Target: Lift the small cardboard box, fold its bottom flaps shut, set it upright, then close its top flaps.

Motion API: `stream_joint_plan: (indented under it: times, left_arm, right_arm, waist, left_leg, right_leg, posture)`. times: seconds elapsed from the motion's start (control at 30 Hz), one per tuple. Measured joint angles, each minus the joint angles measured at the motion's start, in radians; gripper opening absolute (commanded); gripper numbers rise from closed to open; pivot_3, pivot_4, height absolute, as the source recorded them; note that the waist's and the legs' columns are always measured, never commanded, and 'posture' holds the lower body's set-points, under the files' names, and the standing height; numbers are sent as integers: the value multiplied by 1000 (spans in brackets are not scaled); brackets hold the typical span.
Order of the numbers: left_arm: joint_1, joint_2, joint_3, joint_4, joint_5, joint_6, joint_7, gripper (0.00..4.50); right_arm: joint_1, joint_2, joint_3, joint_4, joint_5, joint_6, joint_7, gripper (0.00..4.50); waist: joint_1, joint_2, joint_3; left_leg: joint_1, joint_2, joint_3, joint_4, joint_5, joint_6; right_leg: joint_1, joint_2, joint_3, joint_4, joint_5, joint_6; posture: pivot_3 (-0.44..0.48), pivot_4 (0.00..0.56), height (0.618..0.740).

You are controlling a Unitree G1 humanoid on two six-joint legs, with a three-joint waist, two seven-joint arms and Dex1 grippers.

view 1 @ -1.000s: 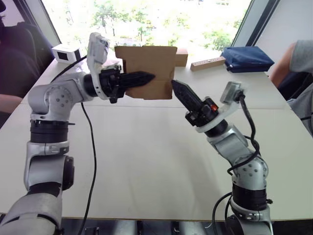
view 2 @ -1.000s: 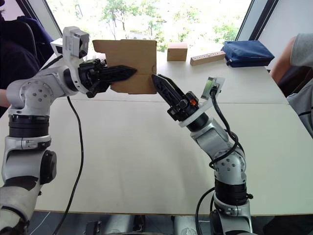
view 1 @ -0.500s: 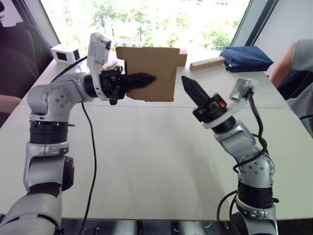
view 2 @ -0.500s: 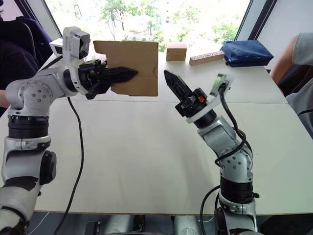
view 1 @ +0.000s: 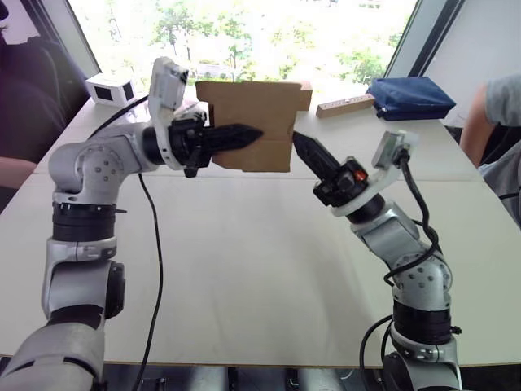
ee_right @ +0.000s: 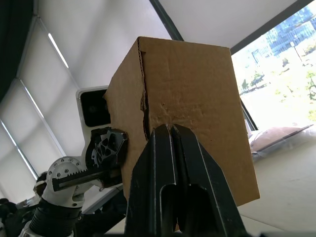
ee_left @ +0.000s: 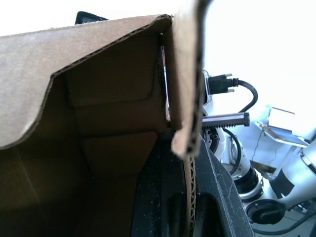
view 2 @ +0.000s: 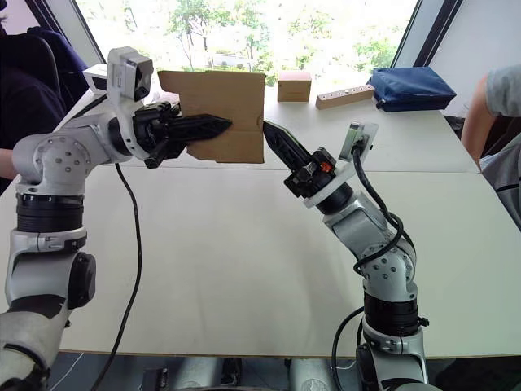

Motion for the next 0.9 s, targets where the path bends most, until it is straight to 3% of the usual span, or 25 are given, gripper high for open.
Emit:
stream_joint_plan:
  times: [0.4, 0.5, 0.6, 0.7, 0.73, 0.8, 0.9]
  left_arm:
    - [6, 1, -13, 0, 15, 0, -18, 0]
    - [-10, 28, -73, 1, 45, -1, -45, 0]
    - [-73, 107, -179, -12, 142, -36, -104, 0]
    - [-163, 160, -366, -50, 319, -131, -159, 0]
    - [-174, 158, -435, -53, 387, -161, -176, 0]
    - [-283, 157, -679, -37, 568, -160, -225, 0]
    - [-340, 120, -797, -33, 662, -149, -265, 0]
  right_arm:
    - [4, -13, 0, -1, -26, 20, 4, 35]
    - [79, -94, -36, -44, 5, 49, 5, 35]
    - [218, -245, -122, -85, 66, 120, 25, 35]
    - [344, -428, -178, -144, 102, 199, 104, 35]
    - [362, -452, -193, -172, 105, 217, 137, 35]
    - [459, -608, -212, -213, 24, 241, 201, 35]
    - [478, -663, -220, -251, -36, 237, 216, 35]
  waist:
    - [0, 0, 0]
    - [9, 0, 0]
    - [18, 0, 0]
    - [26, 0, 0]
    - [20, -1, 0]
    - [29, 0, 1]
    - [27, 0, 1]
  left_leg:
    - [0, 0, 0, 0, 0, 0]
    - [-1, -1, -1, 0, 0, 0]
    - [-2, -1, 1, 0, -1, 1]
    - [-1, -2, 2, 0, -2, 4]
    - [0, -1, 2, 0, -2, 4]
    - [0, -3, 0, 1, -2, 3]
    - [-1, -2, 1, 1, -2, 3]
  right_leg:
    - [0, 0, 0, 0, 0, 0]
    - [0, 0, -1, -2, 0, 0]
    - [0, -1, 0, -4, 0, 0]
    - [1, -1, 1, -5, 0, 0]
    - [2, 1, 1, -5, -2, -3]
    - [2, 2, 1, -5, -3, -4]
    - [1, 2, 2, -5, -3, -4]
  posture:
    - [0, 150, 740]
    - [0, 150, 740]
    - [0, 150, 740]
    - [0, 150, 740]
    - [0, 150, 740]
    - [0, 150, 740]
    - [0, 150, 740]
